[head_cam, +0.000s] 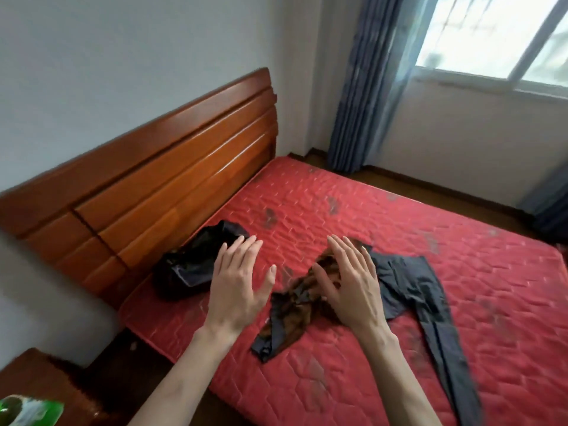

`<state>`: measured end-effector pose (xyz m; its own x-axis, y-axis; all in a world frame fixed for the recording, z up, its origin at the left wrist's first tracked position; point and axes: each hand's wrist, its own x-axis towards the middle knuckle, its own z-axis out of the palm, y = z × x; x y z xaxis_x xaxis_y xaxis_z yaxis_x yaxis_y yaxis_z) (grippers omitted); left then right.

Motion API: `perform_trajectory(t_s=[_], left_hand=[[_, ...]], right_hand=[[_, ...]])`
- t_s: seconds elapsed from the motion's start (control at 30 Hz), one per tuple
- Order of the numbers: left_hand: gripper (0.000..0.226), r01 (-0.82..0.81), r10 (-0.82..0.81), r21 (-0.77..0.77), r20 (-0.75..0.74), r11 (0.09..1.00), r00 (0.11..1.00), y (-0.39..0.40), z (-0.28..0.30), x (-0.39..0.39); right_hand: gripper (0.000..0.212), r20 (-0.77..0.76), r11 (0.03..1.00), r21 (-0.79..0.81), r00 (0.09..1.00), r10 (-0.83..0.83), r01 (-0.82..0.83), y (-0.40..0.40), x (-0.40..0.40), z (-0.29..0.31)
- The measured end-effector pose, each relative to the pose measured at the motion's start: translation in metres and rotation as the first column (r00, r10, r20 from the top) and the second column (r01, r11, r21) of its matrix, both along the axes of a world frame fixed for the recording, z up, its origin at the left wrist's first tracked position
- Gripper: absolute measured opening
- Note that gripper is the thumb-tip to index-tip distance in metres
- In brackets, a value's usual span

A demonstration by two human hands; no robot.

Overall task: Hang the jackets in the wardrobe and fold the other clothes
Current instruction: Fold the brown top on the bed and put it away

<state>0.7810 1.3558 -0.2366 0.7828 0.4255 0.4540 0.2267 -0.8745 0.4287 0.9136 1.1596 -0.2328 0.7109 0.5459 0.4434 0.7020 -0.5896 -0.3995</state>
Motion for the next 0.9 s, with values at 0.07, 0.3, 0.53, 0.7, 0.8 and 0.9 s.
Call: perform_trajectory(t_s=[0.07, 0.3, 0.53, 0.7, 0.8, 0.9], left_hand=[[0.06, 0.075, -0.075, -0.007, -0.015, 0.997, 0.997, -0.022, -0.005, 0.027], [0.058, 0.286, -0.287, -0.015, -0.065, 0.958, 0.956, -0.073, -0.022, 0.118], [0.056, 0.415, -0.418, -0.05, -0.073, 0.908, 0.906, -0.083, -0.032, 0.206], [0.057, 0.457, -0.461, -0.07, -0.053, 0.887, 0.886, -0.079, -0.04, 0.264], [0.057, 0.459, -0.466, -0.098, -0.073, 0.883, 0.882, -0.079, -0.051, 0.284], [0.058, 0.456, -0.468, -0.126, -0.089, 0.881, 0.879, -0.08, -0.067, 0.298]], right_hand=[[0.063, -0.023, 0.997, -0.009, 0.997, -0.079, 0.079, -0.03, 0.012, -0.008], [0.062, -0.078, 0.942, -0.035, 0.938, -0.337, 0.335, -0.101, 0.052, -0.031], [0.066, -0.113, 0.868, -0.024, 0.861, -0.495, 0.496, -0.131, 0.098, -0.037], [0.07, -0.138, 0.834, -0.025, 0.824, -0.55, 0.552, -0.132, 0.133, -0.043], [0.071, -0.159, 0.826, -0.039, 0.812, -0.561, 0.562, -0.131, 0.148, -0.049], [0.065, -0.175, 0.823, -0.043, 0.807, -0.564, 0.566, -0.13, 0.162, -0.062]])
